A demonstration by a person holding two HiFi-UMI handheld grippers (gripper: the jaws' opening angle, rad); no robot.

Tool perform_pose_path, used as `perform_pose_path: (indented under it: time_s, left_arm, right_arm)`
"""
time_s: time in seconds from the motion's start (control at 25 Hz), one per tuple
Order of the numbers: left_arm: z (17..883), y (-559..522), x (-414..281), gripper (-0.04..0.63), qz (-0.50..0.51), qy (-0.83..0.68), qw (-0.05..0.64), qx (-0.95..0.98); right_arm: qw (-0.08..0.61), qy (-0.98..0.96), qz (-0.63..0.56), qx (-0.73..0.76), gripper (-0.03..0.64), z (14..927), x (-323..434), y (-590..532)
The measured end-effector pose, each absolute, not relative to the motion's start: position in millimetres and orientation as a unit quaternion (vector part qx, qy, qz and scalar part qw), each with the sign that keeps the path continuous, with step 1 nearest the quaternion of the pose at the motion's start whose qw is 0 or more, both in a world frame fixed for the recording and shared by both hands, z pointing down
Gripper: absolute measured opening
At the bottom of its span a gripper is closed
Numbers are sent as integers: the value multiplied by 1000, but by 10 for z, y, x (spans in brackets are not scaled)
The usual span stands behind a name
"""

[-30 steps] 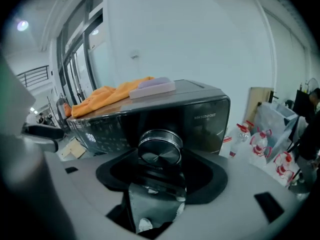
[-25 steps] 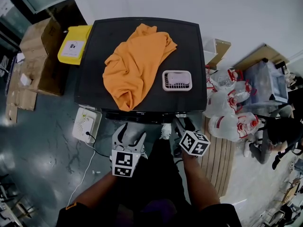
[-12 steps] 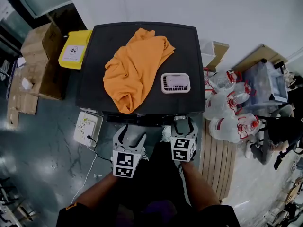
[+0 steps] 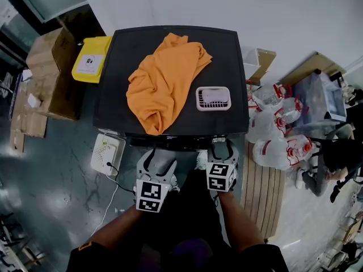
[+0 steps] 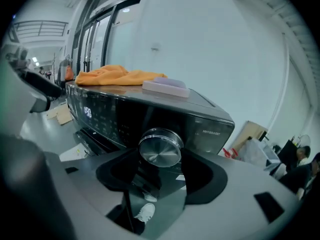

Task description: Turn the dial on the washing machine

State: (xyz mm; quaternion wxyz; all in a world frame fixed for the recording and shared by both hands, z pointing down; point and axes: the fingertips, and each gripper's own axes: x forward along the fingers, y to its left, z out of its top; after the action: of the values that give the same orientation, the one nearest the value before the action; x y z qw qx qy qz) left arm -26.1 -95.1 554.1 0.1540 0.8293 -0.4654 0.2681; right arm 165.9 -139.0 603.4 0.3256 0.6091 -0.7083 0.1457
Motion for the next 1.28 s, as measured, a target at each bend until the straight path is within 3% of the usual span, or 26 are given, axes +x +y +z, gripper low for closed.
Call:
perform_pose_path:
  time_s: [0.36,0.48,0.64,0.96,1.08,1.28]
  left_arm:
    - [5528,-949,-273,301,259,-463,162,832]
    - [5534,-968,-279,301,253,-466,170,830]
    - [5523,-992,-287,301,249,-471,173,828]
    - [5481,-1020,-300,301,247,-477,172,826]
    - [5484,-1015,-302,301,246,-477,171,826]
    - [5506,-997,-309,301,246,-475,174,827]
  right_arm:
    - [123,-716,367,581,284,6080,1717,-1413]
    - [101,-714,387,574,284,6083,1725,-1424]
    - [150,-719,348,583,285,6097,1720,-1408]
    - [342,-708,143,602,295,6000,1664,-1368]
    - [362,-706,101,600,293,5982,1635,-1384]
    - [343,-710,128,601,276,5993,1643,-1392]
